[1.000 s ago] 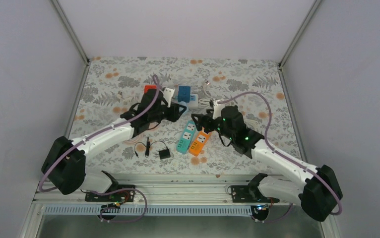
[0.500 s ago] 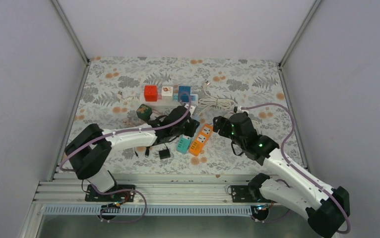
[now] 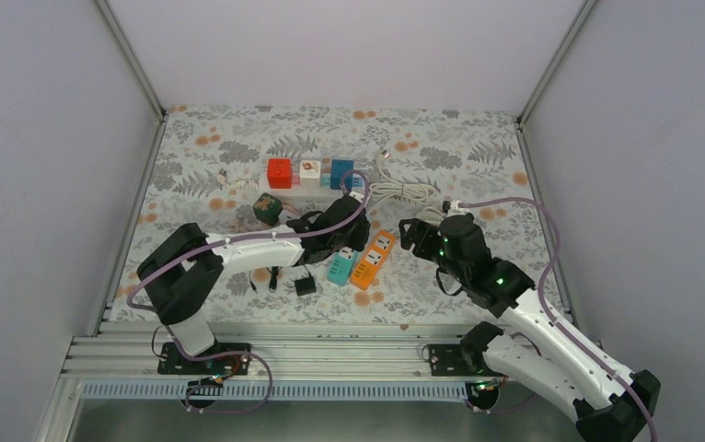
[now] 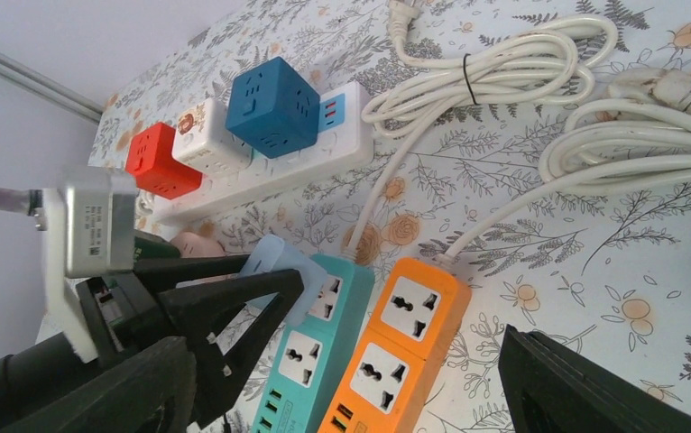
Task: Insert the plug
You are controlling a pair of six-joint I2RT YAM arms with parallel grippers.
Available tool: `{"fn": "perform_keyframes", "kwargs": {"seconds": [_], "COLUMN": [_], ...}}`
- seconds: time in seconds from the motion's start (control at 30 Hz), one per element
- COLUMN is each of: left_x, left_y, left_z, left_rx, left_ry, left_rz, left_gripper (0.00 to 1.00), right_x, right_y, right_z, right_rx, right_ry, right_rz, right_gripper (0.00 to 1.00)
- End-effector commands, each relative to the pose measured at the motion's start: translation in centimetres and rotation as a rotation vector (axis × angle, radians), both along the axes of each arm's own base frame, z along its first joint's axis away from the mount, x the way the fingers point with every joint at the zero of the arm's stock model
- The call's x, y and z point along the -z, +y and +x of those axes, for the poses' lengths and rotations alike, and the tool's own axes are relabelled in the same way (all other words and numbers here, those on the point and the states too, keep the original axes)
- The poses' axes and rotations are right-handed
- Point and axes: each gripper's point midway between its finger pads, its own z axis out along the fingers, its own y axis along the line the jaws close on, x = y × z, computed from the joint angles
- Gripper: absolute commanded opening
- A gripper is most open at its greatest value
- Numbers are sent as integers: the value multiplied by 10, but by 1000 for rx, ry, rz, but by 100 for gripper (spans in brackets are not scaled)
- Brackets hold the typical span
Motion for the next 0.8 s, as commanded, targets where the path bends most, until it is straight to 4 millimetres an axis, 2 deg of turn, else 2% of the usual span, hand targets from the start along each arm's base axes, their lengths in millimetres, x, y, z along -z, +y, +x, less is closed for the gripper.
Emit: {"fn": "perform_keyframes", "kwargs": {"seconds": [0.0,0.07,0.3,0.57,0.77], "left_x": [1,2,10,26,32], "left_y": [4,7,-5,18,20], "left_z": [11,13,9,1,2], "left_rx": [-24,-27,29,-37,-37], "left_ry": [-40,-53,-59,-102,-156], "left_rz": [71,86,30,27,1], "left_gripper": [28,28,28,28,28], "right_x": [-1,-3,-7,-8,-7], "right_y": [-1,0,-4,-5,-6], "right_z": [-2,-2,-2,2,4], "right_rx": [-6,-18,-3,5,15], "right_ry": [-2,-13,-47,-64,-70], "right_rz": [10,9,14,5,-9], "right_gripper": [87,87,88,88,88]}}
